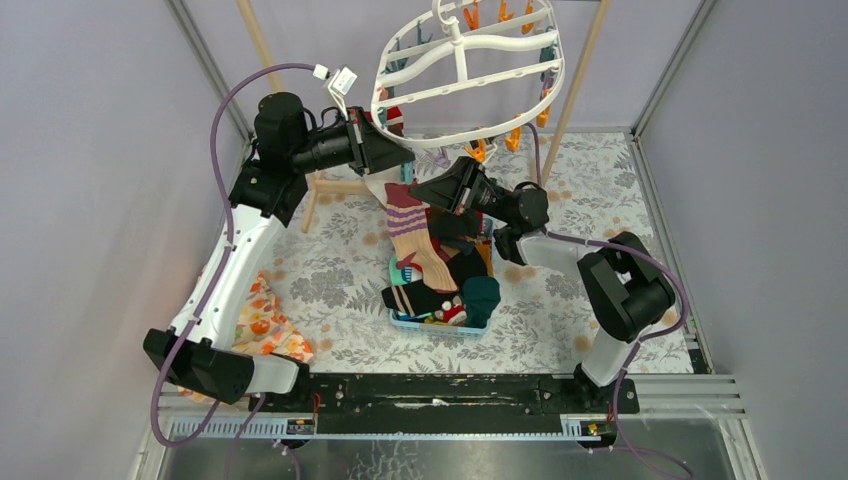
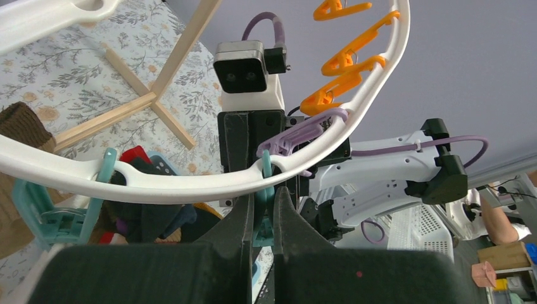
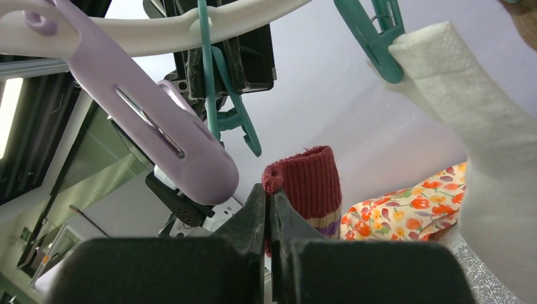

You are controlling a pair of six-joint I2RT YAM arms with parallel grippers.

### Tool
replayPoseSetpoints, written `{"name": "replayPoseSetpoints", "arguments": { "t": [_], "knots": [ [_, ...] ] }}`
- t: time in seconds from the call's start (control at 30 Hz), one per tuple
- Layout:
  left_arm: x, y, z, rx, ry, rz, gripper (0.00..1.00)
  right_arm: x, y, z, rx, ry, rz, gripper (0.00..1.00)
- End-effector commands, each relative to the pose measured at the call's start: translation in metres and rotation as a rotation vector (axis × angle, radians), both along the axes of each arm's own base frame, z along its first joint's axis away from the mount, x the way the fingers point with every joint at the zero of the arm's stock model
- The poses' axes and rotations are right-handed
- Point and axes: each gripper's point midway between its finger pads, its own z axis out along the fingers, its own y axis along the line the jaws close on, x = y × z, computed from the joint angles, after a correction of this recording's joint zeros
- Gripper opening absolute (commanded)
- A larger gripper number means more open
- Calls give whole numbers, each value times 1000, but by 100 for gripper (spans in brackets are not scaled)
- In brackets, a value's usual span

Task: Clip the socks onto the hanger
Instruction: Clamp the sock onto the hanger.

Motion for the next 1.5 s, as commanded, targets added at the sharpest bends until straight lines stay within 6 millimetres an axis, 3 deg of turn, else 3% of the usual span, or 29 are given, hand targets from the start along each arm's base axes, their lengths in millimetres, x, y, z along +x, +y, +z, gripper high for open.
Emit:
{"name": "replayPoseSetpoints", "arguments": {
  "t": [0.0, 0.5, 1.1, 1.47],
  "knots": [
    [-11, -4, 13, -44, -48, -88, 0, -20, -8, 39, 90, -158, 56, 0],
    [-11, 0, 14, -56, -46, -96, 0, -34, -9, 49, 68, -207, 131, 0],
    [-14, 0, 9, -53, -39, -110, 0, -26, -25, 65, 112, -227, 45, 0],
    [-15, 0, 7, -51, -38, -121, 0, -14, -30, 61, 130, -195, -13, 0]
  ]
}}
